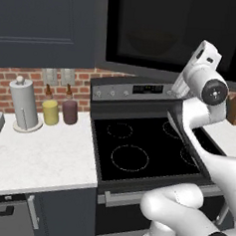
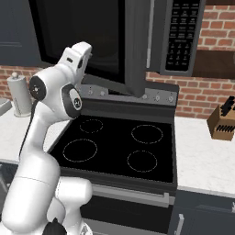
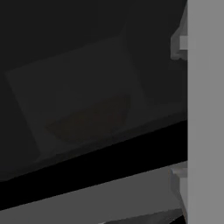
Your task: Open the microwave, place the bowl with waffle inside the microwave, then close the microwave door and turn it on.
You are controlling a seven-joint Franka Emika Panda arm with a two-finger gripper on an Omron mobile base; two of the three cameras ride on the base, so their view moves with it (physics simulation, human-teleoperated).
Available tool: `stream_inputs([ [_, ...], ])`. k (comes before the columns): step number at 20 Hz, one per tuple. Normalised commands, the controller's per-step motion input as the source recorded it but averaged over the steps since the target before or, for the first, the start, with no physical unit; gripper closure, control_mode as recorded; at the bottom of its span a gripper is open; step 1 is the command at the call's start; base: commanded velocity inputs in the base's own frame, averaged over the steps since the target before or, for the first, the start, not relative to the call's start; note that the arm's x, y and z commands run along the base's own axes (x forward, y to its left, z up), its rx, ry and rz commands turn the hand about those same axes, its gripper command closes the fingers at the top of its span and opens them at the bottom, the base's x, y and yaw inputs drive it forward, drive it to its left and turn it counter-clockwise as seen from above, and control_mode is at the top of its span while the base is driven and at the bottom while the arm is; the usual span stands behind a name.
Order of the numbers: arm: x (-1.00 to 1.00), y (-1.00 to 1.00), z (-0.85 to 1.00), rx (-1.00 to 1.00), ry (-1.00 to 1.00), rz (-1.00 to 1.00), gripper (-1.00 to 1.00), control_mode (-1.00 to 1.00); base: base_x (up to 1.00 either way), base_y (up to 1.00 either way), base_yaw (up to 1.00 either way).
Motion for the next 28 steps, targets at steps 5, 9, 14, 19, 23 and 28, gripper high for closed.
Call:
stream_inputs([
  [5, 0.36, 0.00, 0.33, 0.00, 0.20, 0.17, -1.00, -1.00, 0.00, 0.00, 0.00],
  [9, 0.44, -0.01, 0.03, 0.01, 0.10, 0.12, -1.00, -1.00, 0.00, 0.00, 0.00],
  [14, 0.55, 0.00, 0.00, 0.03, 0.06, 0.06, -1.00, -1.00, 0.00, 0.00, 0.00],
  [19, 0.52, -0.01, -0.03, 0.04, 0.01, 0.03, -1.00, -1.00, 0.00, 0.00, 0.00],
  [23, 0.49, 0.00, -0.07, 0.03, 0.00, 0.00, -1.00, -1.00, 0.00, 0.00, 0.00],
  [28, 0.42, 0.00, -0.13, 0.02, 0.00, 0.00, -1.00, -1.00, 0.00, 0.00, 0.00],
])
